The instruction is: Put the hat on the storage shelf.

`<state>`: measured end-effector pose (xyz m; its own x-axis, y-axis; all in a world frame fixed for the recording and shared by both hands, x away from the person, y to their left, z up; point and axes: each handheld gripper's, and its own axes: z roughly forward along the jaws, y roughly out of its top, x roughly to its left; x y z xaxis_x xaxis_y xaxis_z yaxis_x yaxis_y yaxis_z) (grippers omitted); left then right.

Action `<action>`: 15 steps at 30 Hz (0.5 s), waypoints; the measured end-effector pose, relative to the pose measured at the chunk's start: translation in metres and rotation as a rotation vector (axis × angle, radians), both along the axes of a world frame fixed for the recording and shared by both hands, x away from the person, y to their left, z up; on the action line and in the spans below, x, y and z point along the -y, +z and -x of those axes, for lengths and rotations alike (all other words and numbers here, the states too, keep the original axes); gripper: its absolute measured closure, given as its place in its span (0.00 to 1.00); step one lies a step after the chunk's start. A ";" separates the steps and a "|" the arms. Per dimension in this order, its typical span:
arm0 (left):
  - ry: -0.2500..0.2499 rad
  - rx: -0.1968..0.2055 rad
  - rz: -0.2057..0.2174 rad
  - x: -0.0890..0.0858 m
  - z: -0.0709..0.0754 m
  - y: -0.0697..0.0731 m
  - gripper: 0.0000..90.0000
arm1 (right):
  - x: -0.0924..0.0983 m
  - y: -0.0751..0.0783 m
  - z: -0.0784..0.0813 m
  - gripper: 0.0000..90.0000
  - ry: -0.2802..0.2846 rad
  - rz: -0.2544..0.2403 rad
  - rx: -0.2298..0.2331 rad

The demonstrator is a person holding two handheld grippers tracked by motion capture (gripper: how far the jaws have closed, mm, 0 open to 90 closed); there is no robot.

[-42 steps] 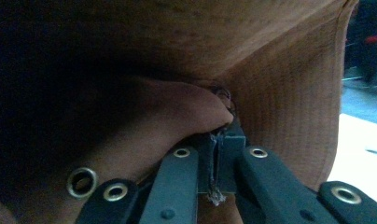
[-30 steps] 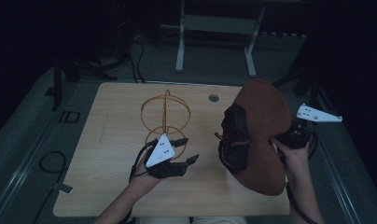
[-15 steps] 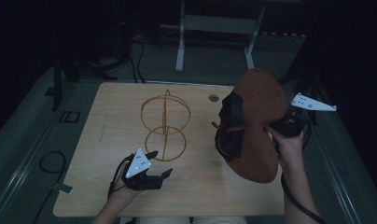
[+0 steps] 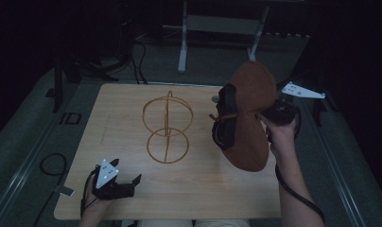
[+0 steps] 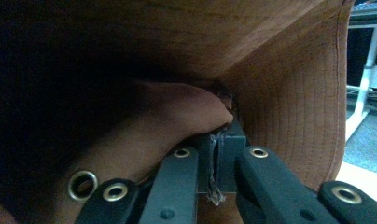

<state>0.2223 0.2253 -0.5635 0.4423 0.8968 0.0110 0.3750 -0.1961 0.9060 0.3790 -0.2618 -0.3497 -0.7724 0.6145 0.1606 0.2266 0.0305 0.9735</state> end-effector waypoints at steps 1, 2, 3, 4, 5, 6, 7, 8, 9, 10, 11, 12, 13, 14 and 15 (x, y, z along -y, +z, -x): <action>0.014 -0.002 0.009 -0.004 0.002 -0.002 0.03 | -0.003 0.001 -0.003 0.97 0.002 0.003 -0.003; 0.032 -0.003 0.021 -0.009 0.004 -0.004 0.03 | -0.006 0.003 -0.006 0.97 0.004 0.004 -0.004; 0.047 -0.005 0.029 -0.013 0.006 -0.006 0.03 | -0.010 0.005 -0.008 0.98 0.004 0.008 -0.002; 0.060 -0.001 0.039 -0.016 0.007 -0.007 0.03 | -0.014 0.007 -0.011 0.97 0.008 0.008 0.000; 0.060 -0.001 0.039 -0.016 0.007 -0.007 0.03 | -0.017 0.010 -0.014 0.98 0.011 0.005 0.001; 0.080 0.007 0.047 -0.022 0.010 -0.007 0.03 | -0.022 0.014 -0.017 0.98 0.009 0.005 0.008; 0.087 0.012 0.055 -0.024 0.011 -0.006 0.03 | -0.025 0.017 -0.019 0.97 0.016 0.004 0.011; 0.088 0.015 0.060 -0.026 0.012 -0.006 0.03 | -0.030 0.021 -0.021 0.97 0.021 0.008 0.016; 0.094 0.016 0.060 -0.027 0.012 -0.006 0.03 | -0.035 0.026 -0.023 0.97 0.018 0.014 0.024; 0.095 0.017 0.056 -0.028 0.013 -0.007 0.03 | -0.041 0.031 -0.025 0.97 0.023 0.017 0.030; 0.096 0.016 0.058 -0.028 0.013 -0.008 0.03 | -0.046 0.035 -0.027 0.97 0.026 0.021 0.039; 0.095 0.011 0.058 -0.028 0.013 -0.008 0.03 | -0.053 0.040 -0.030 0.97 0.028 0.026 0.044; 0.097 0.012 0.061 -0.029 0.013 -0.009 0.03 | -0.060 0.045 -0.032 0.97 0.037 0.032 0.048; 0.099 0.014 0.067 -0.029 0.013 -0.009 0.03 | -0.068 0.049 -0.033 0.97 0.040 0.044 0.056; 0.100 0.016 0.068 -0.029 0.013 -0.009 0.03 | -0.078 0.054 -0.035 0.97 0.048 0.059 0.063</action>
<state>0.2096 0.2547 -0.5727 0.3509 0.9354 -0.0447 0.3748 -0.0965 0.9221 0.4144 -0.1834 -0.2960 -0.8085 0.5837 0.0752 0.1616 0.0973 0.9820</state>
